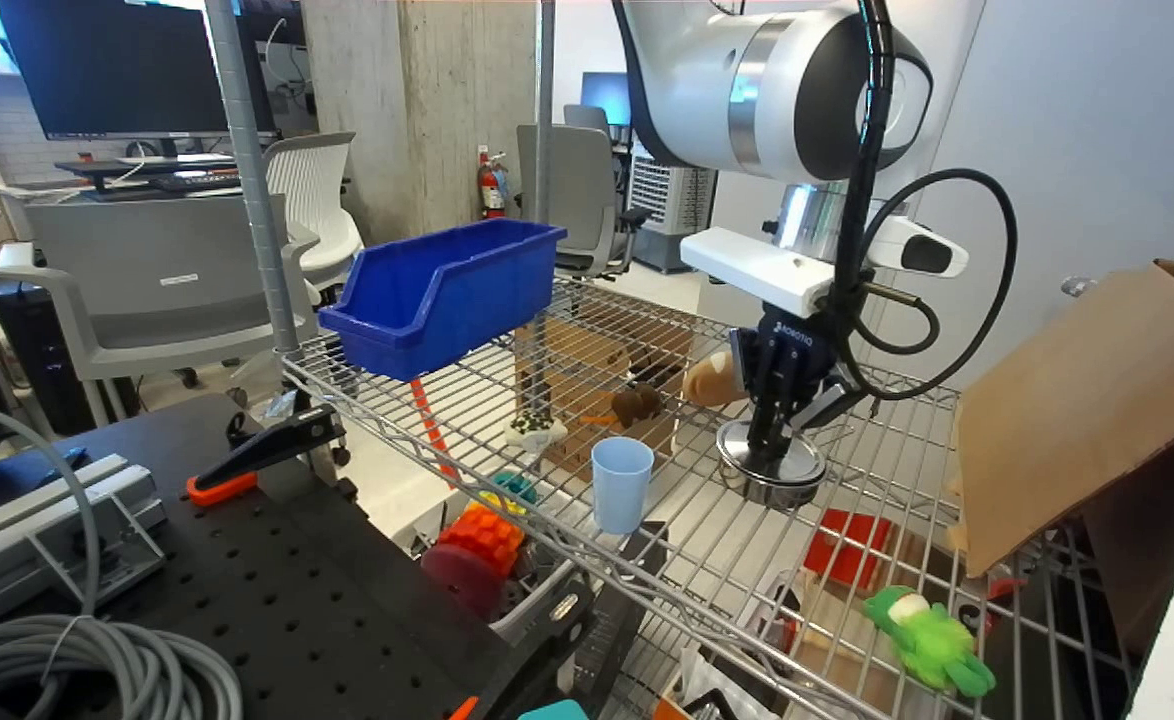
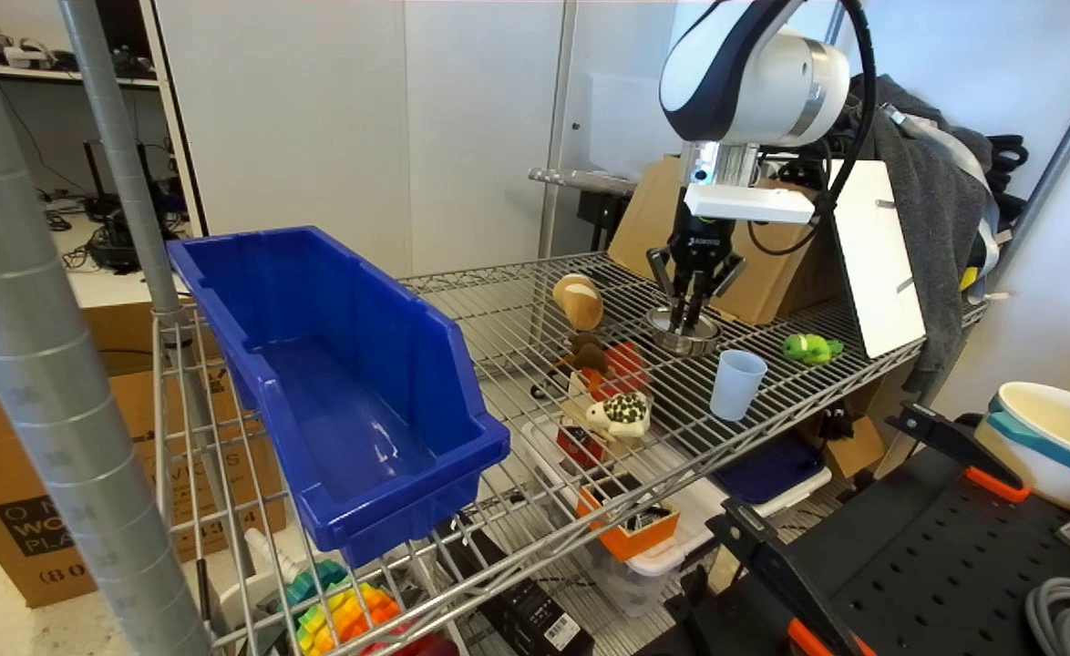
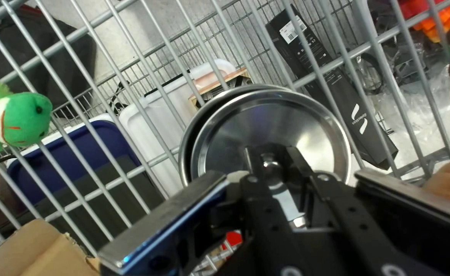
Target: Put the lid on the pot
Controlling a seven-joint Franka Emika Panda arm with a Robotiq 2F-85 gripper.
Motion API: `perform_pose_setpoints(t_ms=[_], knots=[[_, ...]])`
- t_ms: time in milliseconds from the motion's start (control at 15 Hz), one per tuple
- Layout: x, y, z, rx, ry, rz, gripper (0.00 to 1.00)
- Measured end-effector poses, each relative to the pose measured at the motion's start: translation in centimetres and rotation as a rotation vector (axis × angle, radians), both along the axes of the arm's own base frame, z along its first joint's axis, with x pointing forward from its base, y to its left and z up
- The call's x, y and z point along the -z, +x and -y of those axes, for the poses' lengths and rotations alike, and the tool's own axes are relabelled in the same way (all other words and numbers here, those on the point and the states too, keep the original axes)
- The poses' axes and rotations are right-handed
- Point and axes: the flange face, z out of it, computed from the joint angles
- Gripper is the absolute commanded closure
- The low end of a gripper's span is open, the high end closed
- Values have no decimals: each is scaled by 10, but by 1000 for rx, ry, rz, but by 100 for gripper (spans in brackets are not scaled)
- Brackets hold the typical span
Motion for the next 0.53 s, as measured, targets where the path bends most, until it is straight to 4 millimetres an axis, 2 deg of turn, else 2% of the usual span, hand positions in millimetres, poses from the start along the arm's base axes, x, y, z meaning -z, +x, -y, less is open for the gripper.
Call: perform_pose_setpoints(t_ms=[400,533], knots=[[-7,2,-4,-7,-6,29,5],[-18,-2,-8,-11,-4,35,0]])
